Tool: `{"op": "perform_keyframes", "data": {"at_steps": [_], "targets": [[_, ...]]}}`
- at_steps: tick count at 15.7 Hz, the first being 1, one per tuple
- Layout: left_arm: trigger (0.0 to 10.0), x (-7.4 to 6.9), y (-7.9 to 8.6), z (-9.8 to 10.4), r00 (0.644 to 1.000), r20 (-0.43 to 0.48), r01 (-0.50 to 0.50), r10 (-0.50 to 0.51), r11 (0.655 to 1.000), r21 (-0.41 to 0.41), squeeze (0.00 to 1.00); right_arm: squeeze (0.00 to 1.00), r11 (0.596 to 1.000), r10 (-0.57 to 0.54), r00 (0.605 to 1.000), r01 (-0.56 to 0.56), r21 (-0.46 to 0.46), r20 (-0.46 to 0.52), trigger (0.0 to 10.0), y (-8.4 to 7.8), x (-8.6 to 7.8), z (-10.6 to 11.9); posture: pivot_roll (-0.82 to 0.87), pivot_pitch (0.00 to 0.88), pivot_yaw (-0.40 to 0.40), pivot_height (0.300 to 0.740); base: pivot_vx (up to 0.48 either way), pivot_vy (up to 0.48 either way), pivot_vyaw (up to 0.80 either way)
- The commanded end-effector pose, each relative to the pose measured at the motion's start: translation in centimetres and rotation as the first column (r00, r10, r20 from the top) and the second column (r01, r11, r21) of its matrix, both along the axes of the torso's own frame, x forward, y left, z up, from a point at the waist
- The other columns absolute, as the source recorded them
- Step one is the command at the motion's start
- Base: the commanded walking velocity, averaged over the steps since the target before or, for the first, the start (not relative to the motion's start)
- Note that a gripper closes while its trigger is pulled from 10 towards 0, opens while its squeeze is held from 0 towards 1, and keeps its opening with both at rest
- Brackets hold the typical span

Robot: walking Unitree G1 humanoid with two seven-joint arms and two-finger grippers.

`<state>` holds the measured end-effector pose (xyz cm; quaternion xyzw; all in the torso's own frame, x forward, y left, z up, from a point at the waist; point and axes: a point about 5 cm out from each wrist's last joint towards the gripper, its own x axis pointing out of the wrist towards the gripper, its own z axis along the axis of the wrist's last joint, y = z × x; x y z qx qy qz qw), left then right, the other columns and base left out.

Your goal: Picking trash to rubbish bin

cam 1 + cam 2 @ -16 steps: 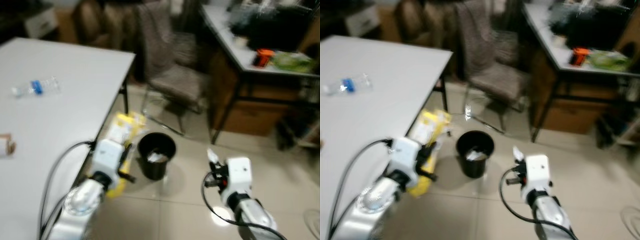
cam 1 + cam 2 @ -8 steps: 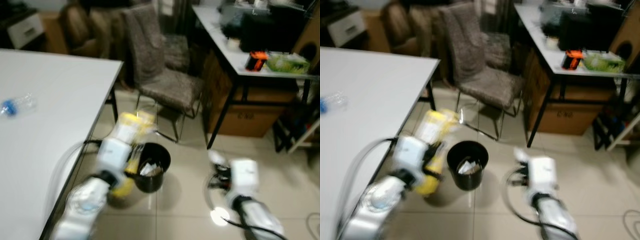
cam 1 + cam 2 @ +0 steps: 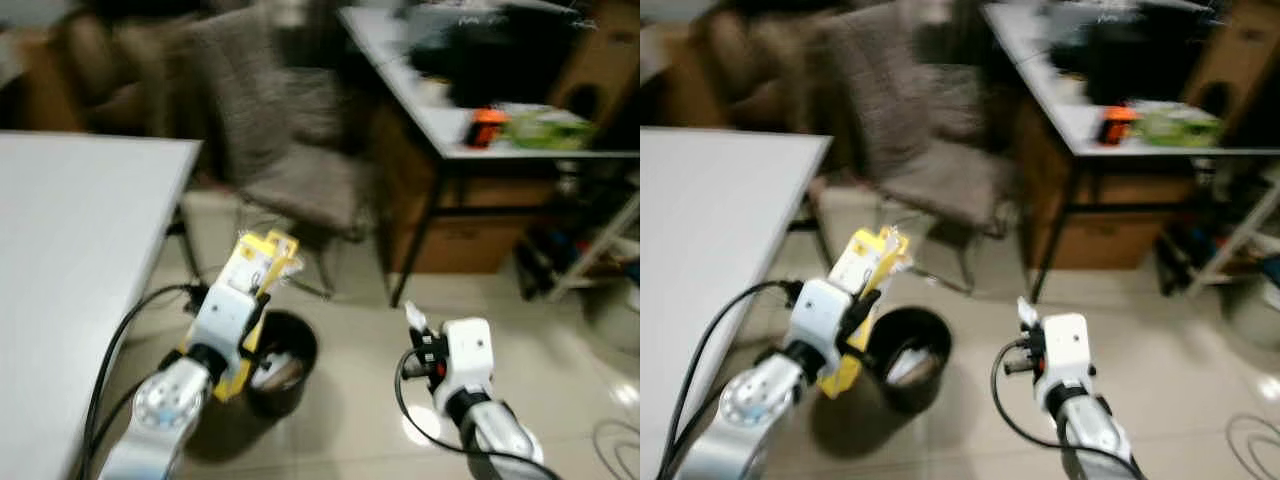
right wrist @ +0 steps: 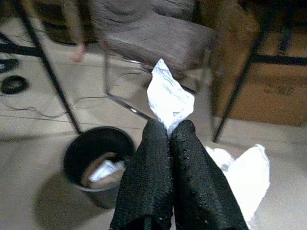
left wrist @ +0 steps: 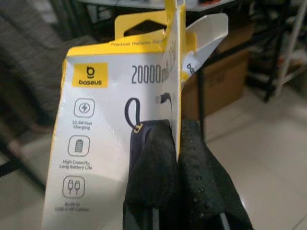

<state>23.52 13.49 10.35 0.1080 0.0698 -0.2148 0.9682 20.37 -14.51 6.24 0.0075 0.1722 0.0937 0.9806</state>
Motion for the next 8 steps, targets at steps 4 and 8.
{"op": "perform_keyframes", "data": {"at_steps": [4, 8], "targets": [[10.0, -0.26, 0.18, -0.63, 1.000, -0.017, 0.000, 0.001, 1.000, 0.022, 0.00, 0.00, 1.000, 0.003, 1.000, -0.003, -0.015, 0.005, 10.0, -0.03, 0.24, -0.15, -0.06, 0.036, -0.048, 0.740, 0.383, 0.000, 0.00], [10.0, -0.26, 0.31, -0.94, 1.000, -0.025, -0.005, 0.005, 0.999, 0.033, 0.00, 0.00, 0.999, 0.012, 1.000, -0.012, -0.029, -0.010, 10.0, -0.10, 0.21, -0.54, -0.06, 0.037, -0.046, 0.740, 0.386, 0.000, 0.00]]}}
